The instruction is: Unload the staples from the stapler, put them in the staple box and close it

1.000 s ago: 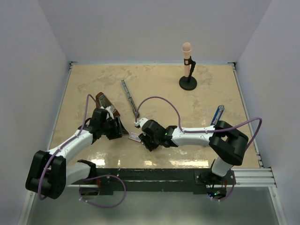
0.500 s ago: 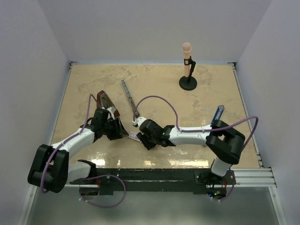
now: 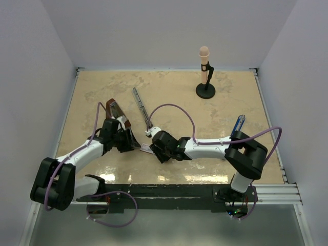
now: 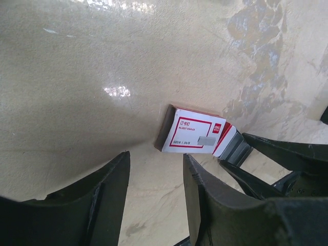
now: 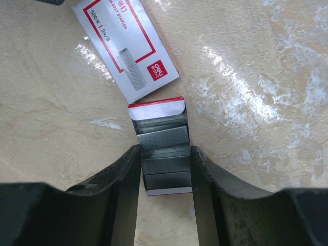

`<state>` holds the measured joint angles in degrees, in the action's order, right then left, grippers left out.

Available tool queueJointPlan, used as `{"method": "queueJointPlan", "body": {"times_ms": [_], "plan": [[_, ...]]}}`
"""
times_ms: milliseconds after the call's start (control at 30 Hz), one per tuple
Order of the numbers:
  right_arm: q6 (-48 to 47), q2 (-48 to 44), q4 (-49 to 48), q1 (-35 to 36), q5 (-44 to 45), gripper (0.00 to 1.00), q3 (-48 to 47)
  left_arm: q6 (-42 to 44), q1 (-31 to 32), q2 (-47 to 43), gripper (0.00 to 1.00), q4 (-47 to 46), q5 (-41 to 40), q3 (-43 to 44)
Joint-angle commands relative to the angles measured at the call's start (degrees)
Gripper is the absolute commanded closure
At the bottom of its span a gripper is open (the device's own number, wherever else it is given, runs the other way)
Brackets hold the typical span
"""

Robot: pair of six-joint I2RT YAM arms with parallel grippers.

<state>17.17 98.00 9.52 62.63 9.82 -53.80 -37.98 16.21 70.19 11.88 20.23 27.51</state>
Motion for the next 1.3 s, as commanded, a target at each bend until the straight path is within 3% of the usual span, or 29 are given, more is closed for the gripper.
{"method": "queueJointPlan", "body": {"times_ms": [0,300,767,1267], "plan": [[1.02,-0.17,-0.20,-0.14,2.92,0.60,0.89,0.45,0.84,-4.43,0.50,-2.13,-1.76,1.06],[2.52,-0.35,-1.43,-0.32,3.97,0.60,1.86,-5.70,1.98,-18.15,0.53,-6.25,-8.54,-5.35],[3.75,-1.84,0.41,-0.93,8.72,0.60,1.42,-15.01,12.09,-24.93,0.53,-4.23,-24.88,-8.25],[0.77,-1.05,-1.60,-4.01,5.57,0.60,0.80,-18.10,12.09,-22.38,0.53,-7.83,-24.27,-11.33]]}}
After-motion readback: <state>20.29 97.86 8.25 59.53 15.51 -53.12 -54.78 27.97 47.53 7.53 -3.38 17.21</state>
